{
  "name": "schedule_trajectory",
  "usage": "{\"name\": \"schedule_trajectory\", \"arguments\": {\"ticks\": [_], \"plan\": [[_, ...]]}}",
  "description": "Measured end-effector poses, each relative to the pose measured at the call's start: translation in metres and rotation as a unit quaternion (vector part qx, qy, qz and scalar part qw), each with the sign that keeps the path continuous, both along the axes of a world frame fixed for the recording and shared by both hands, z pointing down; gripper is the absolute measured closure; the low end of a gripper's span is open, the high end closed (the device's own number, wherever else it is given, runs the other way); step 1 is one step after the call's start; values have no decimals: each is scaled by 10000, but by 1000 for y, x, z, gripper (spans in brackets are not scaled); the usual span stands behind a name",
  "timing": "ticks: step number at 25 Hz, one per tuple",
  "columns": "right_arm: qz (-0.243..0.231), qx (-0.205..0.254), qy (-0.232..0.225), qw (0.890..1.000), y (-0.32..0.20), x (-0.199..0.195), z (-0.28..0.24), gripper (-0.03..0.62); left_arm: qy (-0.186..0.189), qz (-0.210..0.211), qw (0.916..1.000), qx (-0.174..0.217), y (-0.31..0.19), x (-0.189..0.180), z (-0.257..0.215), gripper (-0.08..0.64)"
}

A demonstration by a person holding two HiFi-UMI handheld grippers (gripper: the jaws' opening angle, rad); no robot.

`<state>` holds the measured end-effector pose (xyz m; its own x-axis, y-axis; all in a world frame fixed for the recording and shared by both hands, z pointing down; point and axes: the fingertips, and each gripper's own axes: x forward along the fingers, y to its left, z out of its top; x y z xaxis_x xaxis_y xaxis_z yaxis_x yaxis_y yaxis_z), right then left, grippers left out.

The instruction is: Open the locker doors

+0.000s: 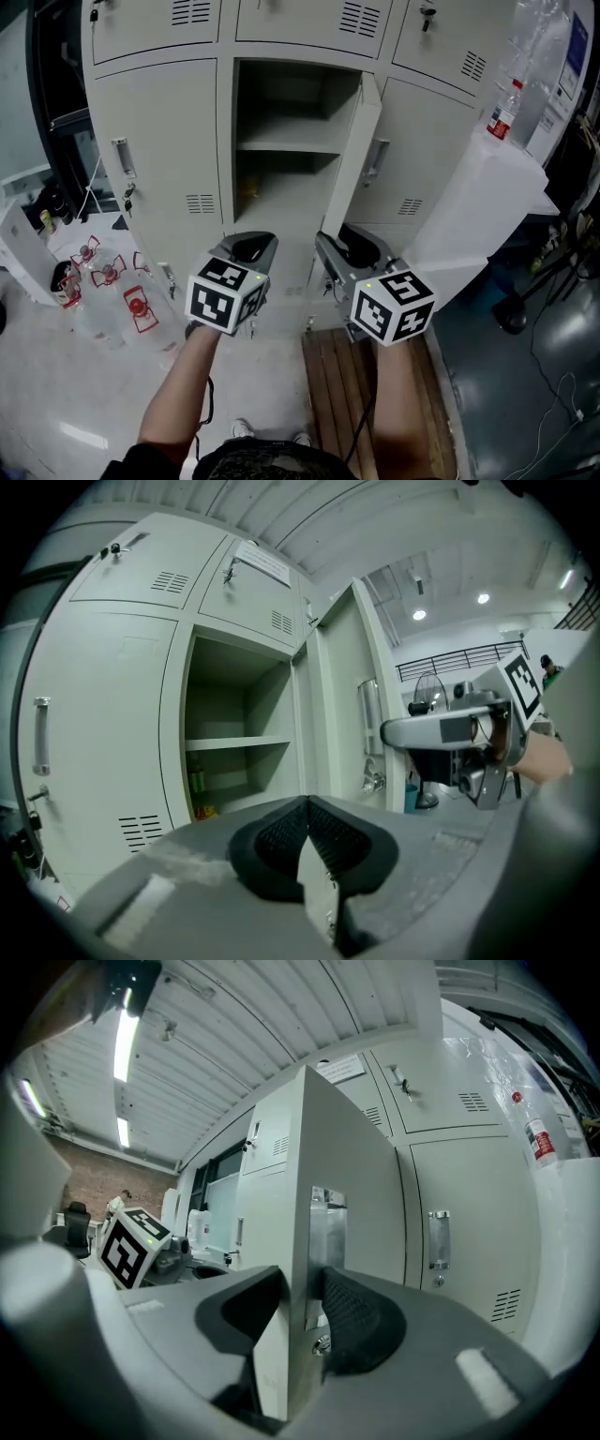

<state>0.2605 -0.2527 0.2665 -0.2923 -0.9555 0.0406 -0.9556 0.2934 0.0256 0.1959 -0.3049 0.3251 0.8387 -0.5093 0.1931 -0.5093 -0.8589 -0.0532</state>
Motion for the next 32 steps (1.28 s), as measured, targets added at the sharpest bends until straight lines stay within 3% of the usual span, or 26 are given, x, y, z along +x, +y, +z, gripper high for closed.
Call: {"name": "schedule_trajectory", "arguments": {"ticks": [12,32], "plan": [[-172,71,-220,9996,26,45,-1,441,-50,-142,9999,57,22,36,-4,561],[199,59,-221,9995,51,130,-1,477,-87,-299,9995,32,55,86,2,561]]}}
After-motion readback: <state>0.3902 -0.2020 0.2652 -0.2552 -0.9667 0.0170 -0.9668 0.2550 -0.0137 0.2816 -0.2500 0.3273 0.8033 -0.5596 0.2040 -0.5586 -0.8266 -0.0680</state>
